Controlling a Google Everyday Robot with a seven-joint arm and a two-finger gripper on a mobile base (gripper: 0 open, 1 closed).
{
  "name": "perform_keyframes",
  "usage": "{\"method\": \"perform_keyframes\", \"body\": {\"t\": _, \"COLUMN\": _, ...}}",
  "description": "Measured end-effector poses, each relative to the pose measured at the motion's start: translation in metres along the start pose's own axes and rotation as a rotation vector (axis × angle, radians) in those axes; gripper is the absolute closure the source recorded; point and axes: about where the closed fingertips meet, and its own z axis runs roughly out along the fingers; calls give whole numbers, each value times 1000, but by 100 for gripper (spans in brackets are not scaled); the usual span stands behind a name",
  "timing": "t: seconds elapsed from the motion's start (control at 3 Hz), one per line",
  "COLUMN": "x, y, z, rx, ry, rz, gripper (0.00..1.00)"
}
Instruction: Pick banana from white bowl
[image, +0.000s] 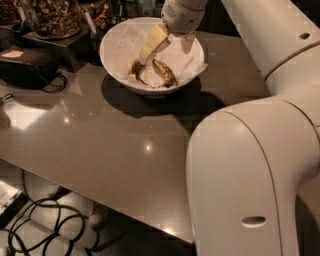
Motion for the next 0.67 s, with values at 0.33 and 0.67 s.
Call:
{"method": "perform_keyframes", "body": {"t": 0.33, "x": -8, "y": -7, "z": 8, "rx": 7, "ry": 3, "rz": 27, "gripper": 22}}
{"method": "perform_keyframes", "body": {"t": 0.67, "x": -13, "y": -11, "z": 13, "rx": 11, "ry": 2, "rz": 40, "gripper": 22}}
